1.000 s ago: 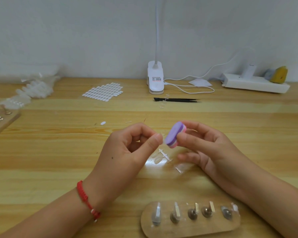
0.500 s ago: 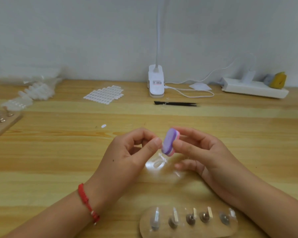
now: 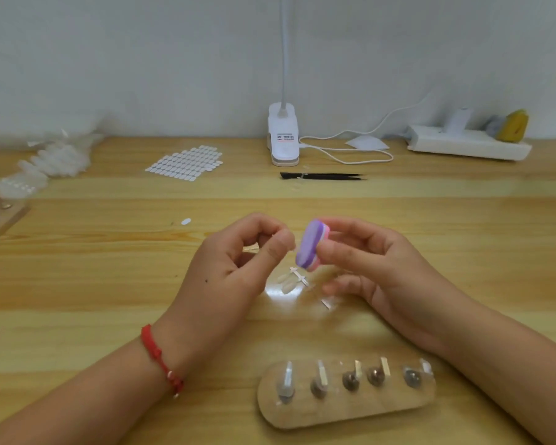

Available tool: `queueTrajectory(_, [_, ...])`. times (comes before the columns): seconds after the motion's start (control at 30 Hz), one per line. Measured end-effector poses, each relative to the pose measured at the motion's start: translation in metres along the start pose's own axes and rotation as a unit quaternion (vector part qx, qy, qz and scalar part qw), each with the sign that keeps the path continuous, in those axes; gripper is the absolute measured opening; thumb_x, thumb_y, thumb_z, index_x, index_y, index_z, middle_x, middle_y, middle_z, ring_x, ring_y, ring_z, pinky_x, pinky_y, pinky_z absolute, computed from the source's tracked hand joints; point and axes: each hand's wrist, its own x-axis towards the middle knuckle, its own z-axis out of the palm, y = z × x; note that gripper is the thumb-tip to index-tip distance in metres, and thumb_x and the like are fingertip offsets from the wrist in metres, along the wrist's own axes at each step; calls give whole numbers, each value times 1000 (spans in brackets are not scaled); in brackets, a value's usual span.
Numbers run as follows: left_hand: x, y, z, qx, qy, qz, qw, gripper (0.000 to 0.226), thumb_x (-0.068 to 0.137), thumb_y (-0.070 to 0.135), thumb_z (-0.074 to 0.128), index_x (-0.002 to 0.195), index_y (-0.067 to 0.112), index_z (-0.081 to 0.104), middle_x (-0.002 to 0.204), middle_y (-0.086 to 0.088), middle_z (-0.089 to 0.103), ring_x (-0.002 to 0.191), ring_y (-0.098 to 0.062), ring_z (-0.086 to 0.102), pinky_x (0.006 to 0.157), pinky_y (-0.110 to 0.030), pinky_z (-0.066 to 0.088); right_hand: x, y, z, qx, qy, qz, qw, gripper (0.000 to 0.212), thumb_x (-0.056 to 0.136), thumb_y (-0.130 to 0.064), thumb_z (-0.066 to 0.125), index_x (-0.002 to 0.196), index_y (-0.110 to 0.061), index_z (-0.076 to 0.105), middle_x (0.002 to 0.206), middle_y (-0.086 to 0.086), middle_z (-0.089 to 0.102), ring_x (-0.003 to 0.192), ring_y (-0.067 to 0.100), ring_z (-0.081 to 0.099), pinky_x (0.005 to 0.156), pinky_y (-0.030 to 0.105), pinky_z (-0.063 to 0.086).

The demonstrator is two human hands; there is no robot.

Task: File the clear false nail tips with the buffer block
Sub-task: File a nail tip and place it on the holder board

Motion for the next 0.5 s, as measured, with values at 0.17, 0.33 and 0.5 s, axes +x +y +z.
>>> queueTrajectory(0.17, [0,2,0,0,8,6,1000,18,87,32,61,73,20,60,47,16,47,38,0,29,41,-9,25,0,0,1,-55,-58,7,997,28,68,-11,80,94,-17,77,87,7,75,75,15,72,58,22,55])
queueTrajectory(0.33, [-1,3,1,-3,6,0,1000,15,81,32,57,75,19,61,53,18,47,39,-1,31,41,-9,26,0,3,-1,-41,-21,-12,999,29,63,-12,77,91,-17,75,87,5,75,73,15,72,55,22,55])
queueTrajectory(0.5, [0,4,0,2,26,1,1000,17,83,32,57,76,17,61,51,17,47,37,-1,31,40,-9,26,0,3,1,-38,-12,-16,999,31,61,-16,80,92,-17,76,87,3,75,75,12,71,55,20,54])
